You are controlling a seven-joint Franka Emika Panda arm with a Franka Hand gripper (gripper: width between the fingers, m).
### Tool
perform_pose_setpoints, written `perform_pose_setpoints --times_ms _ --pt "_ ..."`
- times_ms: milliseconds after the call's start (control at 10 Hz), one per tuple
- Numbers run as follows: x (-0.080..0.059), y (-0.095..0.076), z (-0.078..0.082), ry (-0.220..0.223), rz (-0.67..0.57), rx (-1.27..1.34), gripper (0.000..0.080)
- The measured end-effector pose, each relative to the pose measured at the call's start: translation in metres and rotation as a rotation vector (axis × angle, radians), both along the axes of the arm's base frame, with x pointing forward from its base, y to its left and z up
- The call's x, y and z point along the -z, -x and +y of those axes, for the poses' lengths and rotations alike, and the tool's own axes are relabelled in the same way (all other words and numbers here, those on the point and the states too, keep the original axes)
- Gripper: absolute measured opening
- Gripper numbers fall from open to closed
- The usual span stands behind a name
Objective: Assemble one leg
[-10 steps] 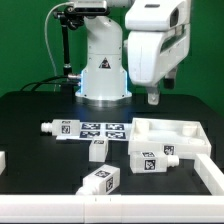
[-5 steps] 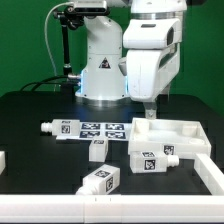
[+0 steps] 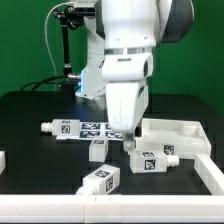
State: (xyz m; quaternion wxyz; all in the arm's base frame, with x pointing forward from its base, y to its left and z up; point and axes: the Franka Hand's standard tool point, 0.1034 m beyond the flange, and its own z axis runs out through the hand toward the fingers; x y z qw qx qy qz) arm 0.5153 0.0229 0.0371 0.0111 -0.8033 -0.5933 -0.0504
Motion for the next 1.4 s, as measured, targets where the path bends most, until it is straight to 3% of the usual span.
perform_pose_setpoints --times_ms 300,500,800,1000,1100,1200,1400 --pt "0.003 -0.002 0.014 -0.008 0.023 0.033 0.0650" --pt "0.015 -0.003 0.024 -0.019 0.036 0.052 0.0650" --pt "0.028 -0.002 0.026 -0.024 0.049 0.066 0.0650" --pt "0.028 -0.002 0.025 -0.024 0.050 0.067 0.0403" --pt "0.028 -0.002 0.025 -0.024 0.050 0.067 0.0403" --pt "0.028 -0.002 0.025 -0.024 0.050 0.067 0.0282" --pt "0.027 -0.002 0.024 -0.023 0.055 0.068 0.0282"
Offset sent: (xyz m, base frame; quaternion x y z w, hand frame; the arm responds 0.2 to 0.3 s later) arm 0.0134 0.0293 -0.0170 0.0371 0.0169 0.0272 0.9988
